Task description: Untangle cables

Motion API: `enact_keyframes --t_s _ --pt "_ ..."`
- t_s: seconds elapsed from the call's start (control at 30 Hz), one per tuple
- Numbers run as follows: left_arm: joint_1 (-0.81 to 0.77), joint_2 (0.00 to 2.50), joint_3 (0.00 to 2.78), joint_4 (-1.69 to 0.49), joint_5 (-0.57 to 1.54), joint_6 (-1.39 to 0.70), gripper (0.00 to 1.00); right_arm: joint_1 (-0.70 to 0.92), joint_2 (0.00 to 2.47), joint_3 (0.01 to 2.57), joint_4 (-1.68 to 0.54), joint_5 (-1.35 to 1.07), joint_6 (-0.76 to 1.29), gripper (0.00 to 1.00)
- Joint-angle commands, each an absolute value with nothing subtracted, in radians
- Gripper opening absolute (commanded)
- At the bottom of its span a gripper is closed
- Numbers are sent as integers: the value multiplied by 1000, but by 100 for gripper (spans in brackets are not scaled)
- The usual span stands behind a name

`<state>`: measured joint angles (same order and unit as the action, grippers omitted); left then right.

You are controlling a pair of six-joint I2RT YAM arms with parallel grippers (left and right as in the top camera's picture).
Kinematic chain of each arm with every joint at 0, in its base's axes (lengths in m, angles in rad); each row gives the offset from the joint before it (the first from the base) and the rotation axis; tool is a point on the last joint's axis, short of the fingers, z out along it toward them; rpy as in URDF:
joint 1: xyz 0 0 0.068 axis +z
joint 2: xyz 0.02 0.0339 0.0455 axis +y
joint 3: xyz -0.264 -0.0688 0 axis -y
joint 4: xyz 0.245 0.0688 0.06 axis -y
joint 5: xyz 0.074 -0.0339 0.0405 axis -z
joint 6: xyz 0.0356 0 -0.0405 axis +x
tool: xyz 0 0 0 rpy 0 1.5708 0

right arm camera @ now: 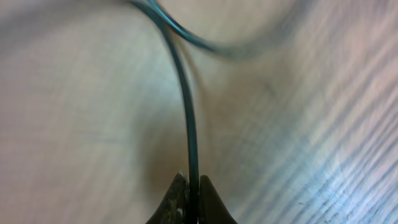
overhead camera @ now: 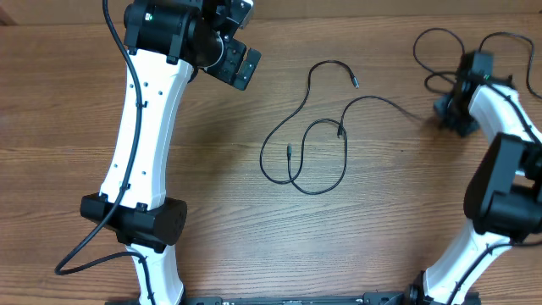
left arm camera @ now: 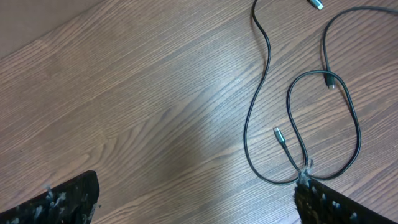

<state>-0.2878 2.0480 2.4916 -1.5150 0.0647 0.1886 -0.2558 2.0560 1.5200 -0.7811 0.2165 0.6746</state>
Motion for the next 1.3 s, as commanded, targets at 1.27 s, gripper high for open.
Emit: enact_keyframes --t_s 1.27 --pt "-289 2053 2487 -1476 79 178 100 -667 1593 1828 -34 303 -323 4"
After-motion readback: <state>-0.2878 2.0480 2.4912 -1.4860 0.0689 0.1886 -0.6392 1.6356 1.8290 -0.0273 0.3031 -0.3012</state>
